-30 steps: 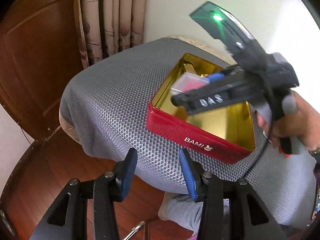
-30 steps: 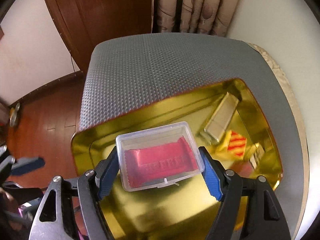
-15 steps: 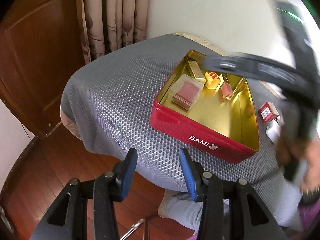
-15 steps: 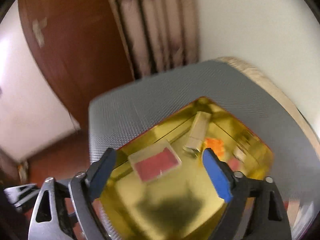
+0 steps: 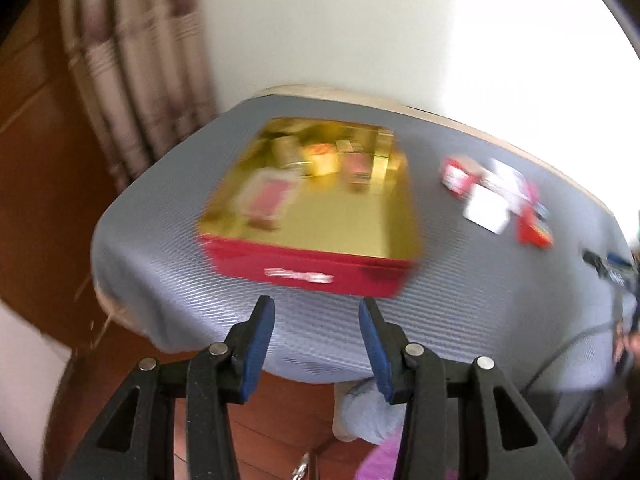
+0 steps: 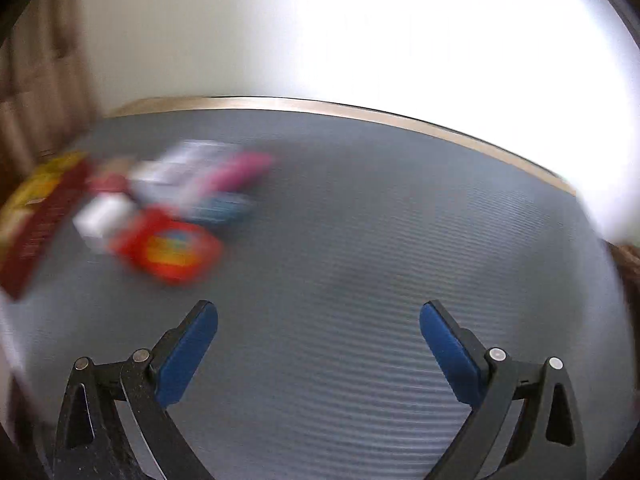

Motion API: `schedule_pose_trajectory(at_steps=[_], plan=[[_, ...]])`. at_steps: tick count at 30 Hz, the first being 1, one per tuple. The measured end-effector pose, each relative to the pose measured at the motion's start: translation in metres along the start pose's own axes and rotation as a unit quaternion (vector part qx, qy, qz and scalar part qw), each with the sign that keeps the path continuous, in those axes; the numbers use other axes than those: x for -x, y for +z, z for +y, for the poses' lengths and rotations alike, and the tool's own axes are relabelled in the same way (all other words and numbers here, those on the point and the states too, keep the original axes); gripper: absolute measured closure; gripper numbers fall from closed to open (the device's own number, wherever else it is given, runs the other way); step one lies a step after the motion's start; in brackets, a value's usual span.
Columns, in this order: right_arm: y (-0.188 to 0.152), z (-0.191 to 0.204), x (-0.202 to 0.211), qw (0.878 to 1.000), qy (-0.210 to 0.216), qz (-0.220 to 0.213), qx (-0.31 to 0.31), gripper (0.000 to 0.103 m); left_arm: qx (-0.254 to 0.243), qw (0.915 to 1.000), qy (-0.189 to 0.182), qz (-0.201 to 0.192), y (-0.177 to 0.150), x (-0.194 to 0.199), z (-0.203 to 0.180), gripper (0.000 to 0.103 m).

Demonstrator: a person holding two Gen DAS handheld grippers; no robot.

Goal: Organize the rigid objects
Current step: 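Reach the left tool to the white charger and close on it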

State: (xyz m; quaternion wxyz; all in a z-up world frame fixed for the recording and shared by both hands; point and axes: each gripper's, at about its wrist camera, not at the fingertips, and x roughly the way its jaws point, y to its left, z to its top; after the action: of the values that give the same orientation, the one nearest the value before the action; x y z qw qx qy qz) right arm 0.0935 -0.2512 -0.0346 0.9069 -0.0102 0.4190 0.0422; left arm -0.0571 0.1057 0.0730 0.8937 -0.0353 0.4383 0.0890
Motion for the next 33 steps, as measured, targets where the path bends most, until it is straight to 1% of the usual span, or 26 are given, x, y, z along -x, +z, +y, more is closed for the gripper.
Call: schedule_pose_trajectory(at_steps=[1,2,3,4,5,7,8,9,11,14,17,19,22,25,26,29,31,33], plan=[[-0.004,-0.010,-0.002,1.000,-0.013,0.001,-0.008,0.002,-0.017,0.9998,-0.011,-0.003,0.001,0.003,-0.011,0.058],[-0.009,-0.021,-0.004,1.000,-0.024,0.001,-0.018,0.002,-0.039,0.9988,-0.031,-0.008,0.004,0.009,-0.029,0.058],[-0.012,-0.029,-0.006,0.999,-0.026,0.004,-0.030,0.002,-0.051,0.9976,-0.047,-0.008,0.007,0.011,-0.041,0.055],[-0.013,-0.036,-0.007,0.999,-0.011,0.007,-0.050,0.002,-0.063,0.9956,-0.070,-0.007,0.014,0.011,-0.055,0.049],[-0.012,-0.040,-0.006,0.998,0.004,0.001,-0.064,0.001,-0.067,0.9938,-0.088,-0.003,0.020,0.010,-0.066,0.047],[-0.012,-0.042,-0.009,0.997,0.018,0.004,-0.072,0.001,-0.064,0.9904,-0.122,0.014,0.034,0.000,-0.080,0.047],[-0.012,-0.040,-0.011,0.997,0.024,0.007,-0.070,0.001,-0.050,0.9877,-0.145,0.032,0.045,-0.011,-0.087,0.047],[-0.012,-0.039,-0.010,0.997,0.036,0.005,-0.067,0.001,-0.037,0.9855,-0.160,0.044,0.052,-0.020,-0.092,0.047],[-0.013,-0.041,-0.008,0.997,0.047,-0.004,-0.068,0.001,-0.010,0.9808,-0.181,0.070,0.069,-0.042,-0.099,0.047],[-0.015,-0.046,-0.007,0.995,0.072,-0.013,-0.074,0.001,0.011,0.9764,-0.184,0.112,0.093,-0.080,-0.114,0.047],[-0.015,-0.049,-0.009,0.993,0.088,-0.015,-0.075,0.001,0.020,0.9740,-0.185,0.130,0.112,-0.106,-0.129,0.047],[-0.013,-0.050,-0.011,0.993,0.097,-0.015,-0.071,0.001,0.026,0.9727,-0.185,0.138,0.117,-0.117,-0.132,0.047],[-0.011,-0.047,-0.010,0.991,0.113,-0.018,-0.064,0.001,0.067,0.9659,-0.188,0.165,0.124,-0.134,-0.136,0.047],[-0.013,-0.043,-0.008,0.990,0.124,-0.016,-0.058,0.001,0.145,0.9560,-0.178,0.182,0.124,-0.148,-0.130,0.047],[-0.013,-0.044,-0.008,0.990,0.127,-0.014,-0.057,0.001,0.180,0.9485,-0.178,0.191,0.123,-0.153,-0.127,0.047],[-0.013,-0.044,-0.009,0.989,0.140,-0.013,-0.055,0.001,0.247,0.9326,-0.172,0.199,0.120,-0.161,-0.120,0.047],[-0.013,-0.045,-0.009,0.987,0.149,-0.012,-0.052,0.001,0.273,0.9274,-0.162,0.198,0.120,-0.162,-0.118,0.047],[-0.014,-0.044,-0.008,0.986,0.157,-0.010,-0.049,0.001,0.299,0.9224,-0.142,0.199,0.120,-0.163,-0.117,0.047]])
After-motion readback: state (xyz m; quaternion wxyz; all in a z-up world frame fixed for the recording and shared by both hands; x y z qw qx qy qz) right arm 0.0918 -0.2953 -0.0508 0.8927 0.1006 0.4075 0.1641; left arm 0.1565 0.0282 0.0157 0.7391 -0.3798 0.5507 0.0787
